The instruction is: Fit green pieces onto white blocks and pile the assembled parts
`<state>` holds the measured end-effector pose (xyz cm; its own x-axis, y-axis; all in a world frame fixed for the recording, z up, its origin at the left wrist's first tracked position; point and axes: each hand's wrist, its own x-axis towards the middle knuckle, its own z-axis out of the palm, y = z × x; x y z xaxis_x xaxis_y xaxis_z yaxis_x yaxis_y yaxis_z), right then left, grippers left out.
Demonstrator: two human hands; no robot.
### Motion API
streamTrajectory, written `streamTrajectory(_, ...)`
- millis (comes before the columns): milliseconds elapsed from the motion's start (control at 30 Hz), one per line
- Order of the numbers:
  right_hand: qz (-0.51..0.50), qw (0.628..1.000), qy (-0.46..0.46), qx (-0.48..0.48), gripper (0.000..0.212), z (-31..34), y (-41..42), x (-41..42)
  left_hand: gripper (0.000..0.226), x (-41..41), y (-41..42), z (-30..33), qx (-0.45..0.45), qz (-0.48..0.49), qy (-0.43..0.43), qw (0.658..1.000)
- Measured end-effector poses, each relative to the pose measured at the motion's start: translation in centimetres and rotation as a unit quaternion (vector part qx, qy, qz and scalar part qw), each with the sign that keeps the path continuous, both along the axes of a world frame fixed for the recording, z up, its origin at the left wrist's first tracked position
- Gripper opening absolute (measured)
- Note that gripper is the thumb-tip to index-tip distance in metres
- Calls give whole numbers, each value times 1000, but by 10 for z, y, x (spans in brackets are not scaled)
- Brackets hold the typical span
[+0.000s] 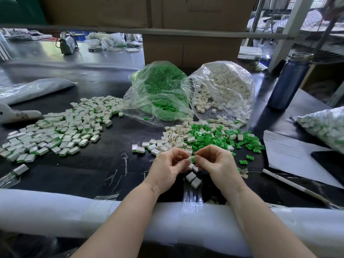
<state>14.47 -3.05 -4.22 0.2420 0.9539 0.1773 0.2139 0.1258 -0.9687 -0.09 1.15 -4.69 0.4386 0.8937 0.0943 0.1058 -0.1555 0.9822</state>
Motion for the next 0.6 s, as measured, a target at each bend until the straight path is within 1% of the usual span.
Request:
streamTrajectory(200, -26, 1000, 15, -8, 15, -1, 0, 2, 13, 0, 0, -1, -6, -3, -2, 1000)
streamTrajectory(400, 16, 1000, 8, -25, 15, -1, -1, 1, 8, 0, -1, 1, 6, -2, 10, 1000)
streamTrajectory(600, 26, 999, 8, -22, 16, -1, -2, 2, 8, 0, -2, 1, -4, 4, 4, 1000)
